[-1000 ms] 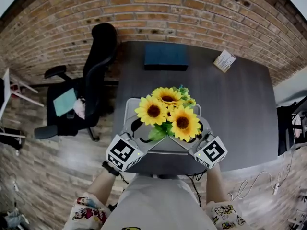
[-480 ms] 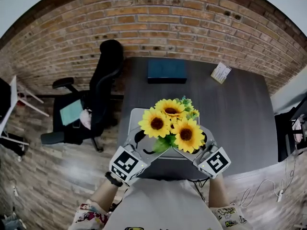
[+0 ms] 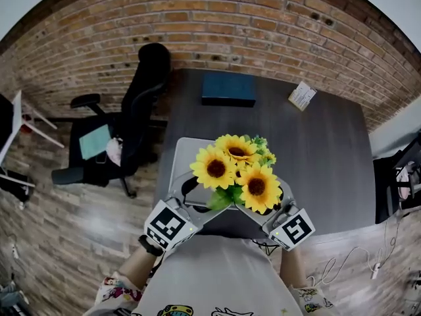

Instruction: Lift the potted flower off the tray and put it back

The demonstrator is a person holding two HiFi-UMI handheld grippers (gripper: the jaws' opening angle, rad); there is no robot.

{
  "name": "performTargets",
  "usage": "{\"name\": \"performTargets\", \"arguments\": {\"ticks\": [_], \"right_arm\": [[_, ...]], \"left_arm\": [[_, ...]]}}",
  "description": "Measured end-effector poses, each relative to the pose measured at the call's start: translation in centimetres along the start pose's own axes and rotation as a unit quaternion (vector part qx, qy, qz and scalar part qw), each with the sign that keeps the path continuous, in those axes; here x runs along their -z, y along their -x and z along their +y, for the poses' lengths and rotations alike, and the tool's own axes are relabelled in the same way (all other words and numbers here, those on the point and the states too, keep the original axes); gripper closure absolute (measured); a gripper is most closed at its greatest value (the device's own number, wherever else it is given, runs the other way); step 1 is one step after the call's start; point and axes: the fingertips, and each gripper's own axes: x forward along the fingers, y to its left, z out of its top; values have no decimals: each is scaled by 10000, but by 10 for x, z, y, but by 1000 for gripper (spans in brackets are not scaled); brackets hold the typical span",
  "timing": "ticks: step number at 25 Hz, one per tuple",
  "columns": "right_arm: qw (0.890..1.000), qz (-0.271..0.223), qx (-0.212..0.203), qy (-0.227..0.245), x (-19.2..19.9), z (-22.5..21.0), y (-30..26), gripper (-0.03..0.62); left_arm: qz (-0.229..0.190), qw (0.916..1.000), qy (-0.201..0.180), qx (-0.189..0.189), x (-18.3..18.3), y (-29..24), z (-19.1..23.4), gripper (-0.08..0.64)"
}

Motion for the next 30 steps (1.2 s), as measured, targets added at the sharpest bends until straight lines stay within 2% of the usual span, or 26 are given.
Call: {"name": "performTargets", "arguments": {"ticks": [8, 14, 22, 30], "right_arm": [[9999, 98, -44, 2, 1, 9, 2, 217], [9999, 91, -4, -47, 3, 7, 2, 218], [9999, 114, 14, -84, 4, 9, -4, 218], [9999, 135, 14, -102, 5, 7, -4, 218]], "left_arm": [[-16, 9998, 197, -19, 5, 8, -6, 181], [-44, 9999, 132, 39, 3, 5, -5, 181], [69, 9996, 291, 11, 11, 8, 0, 181], [0, 9995, 308, 34, 9, 6, 1, 181]]}}
